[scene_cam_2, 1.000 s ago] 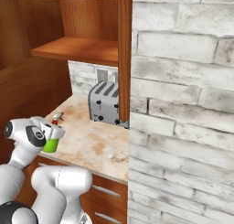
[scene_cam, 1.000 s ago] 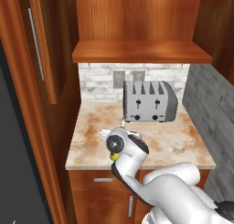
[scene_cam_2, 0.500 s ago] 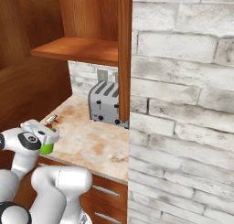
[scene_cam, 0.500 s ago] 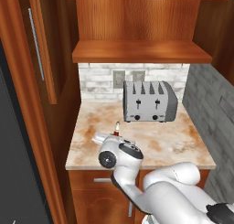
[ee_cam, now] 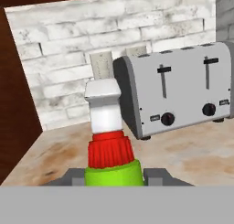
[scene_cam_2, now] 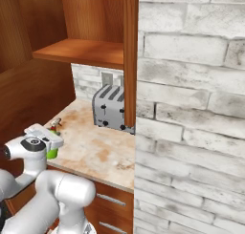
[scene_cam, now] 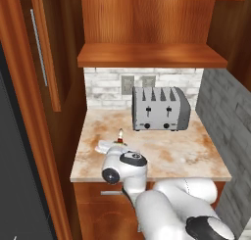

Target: Move the cutting board and knife to the sink. Then move spray from the cabinet to the counter.

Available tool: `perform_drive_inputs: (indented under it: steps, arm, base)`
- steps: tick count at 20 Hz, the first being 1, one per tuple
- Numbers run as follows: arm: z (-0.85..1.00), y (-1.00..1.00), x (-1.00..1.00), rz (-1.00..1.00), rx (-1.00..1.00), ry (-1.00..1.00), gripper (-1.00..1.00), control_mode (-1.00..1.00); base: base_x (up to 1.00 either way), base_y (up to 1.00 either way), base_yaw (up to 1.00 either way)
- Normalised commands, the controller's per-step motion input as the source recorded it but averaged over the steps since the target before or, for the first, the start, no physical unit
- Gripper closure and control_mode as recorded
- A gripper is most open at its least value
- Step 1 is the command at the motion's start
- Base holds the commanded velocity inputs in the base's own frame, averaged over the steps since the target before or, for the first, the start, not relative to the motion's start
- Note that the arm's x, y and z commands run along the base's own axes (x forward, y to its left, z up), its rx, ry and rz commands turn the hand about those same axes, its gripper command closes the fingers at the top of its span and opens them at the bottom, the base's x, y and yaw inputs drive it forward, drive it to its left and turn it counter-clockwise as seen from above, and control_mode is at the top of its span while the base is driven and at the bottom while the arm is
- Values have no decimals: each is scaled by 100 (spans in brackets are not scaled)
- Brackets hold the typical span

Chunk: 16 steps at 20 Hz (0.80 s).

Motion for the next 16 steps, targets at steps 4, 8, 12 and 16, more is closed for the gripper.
perform_drive_inputs:
  steps: [4,8,12,16]
  arm:
    - [-55,8,6,0,-2,-1,100,-100]
    - [-68,0,0,0,-3,8,100,-100]
    - [-72,0,13,0,-2,15,100,-100]
    - [-99,0,7,0,-3,10,100,-100]
  base:
    - [0,0,0]
    - [0,0,0]
    - [0,0,0]
    - [0,0,0]
